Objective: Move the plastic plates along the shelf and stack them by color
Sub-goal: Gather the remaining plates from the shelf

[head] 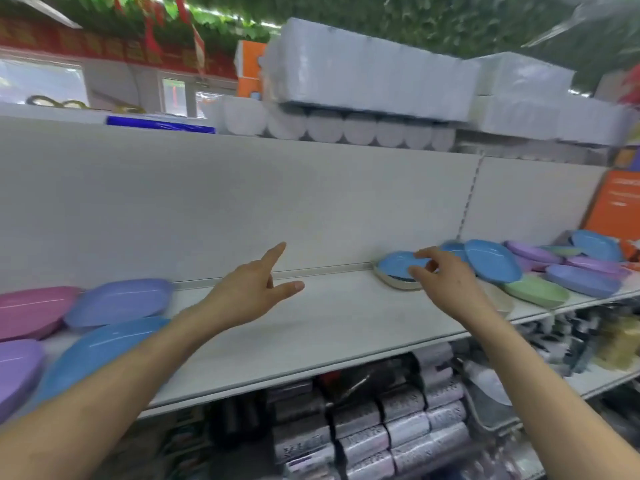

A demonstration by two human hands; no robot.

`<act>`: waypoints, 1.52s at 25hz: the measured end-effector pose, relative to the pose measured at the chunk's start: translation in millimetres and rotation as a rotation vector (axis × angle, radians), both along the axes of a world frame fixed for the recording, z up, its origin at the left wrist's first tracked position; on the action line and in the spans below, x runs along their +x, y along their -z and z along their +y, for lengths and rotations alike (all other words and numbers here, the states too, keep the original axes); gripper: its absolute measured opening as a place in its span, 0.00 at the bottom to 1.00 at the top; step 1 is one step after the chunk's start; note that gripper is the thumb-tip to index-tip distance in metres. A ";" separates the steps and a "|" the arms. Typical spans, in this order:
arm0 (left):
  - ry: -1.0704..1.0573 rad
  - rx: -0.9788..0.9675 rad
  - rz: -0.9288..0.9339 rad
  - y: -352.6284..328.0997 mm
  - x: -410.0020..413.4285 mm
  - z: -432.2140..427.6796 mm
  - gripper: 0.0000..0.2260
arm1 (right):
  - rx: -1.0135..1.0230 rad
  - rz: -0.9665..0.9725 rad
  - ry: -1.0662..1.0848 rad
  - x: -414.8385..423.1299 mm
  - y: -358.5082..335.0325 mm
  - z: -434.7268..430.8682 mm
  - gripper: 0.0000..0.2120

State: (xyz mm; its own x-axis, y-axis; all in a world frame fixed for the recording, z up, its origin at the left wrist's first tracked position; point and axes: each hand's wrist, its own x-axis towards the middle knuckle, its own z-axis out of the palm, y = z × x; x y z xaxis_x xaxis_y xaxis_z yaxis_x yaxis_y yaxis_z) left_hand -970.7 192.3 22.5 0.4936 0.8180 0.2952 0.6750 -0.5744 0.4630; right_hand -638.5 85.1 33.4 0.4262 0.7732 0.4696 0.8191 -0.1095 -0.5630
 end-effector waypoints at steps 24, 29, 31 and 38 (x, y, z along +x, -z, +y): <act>0.015 -0.031 -0.006 26.7 247.2 9.2 0.26 | -0.050 -0.138 0.277 273.8 45.4 -4.0 0.12; -0.002 -0.019 -0.011 33.2 261.2 12.1 0.26 | -0.153 -0.150 0.239 310.2 46.0 20.0 0.16; -0.026 -0.022 -0.017 34.5 262.5 16.5 0.26 | -0.198 -0.140 0.187 315.5 46.3 26.7 0.19; -0.143 -0.081 -0.069 35.6 282.3 43.9 0.22 | -0.157 -0.043 0.098 332.1 47.0 43.8 0.19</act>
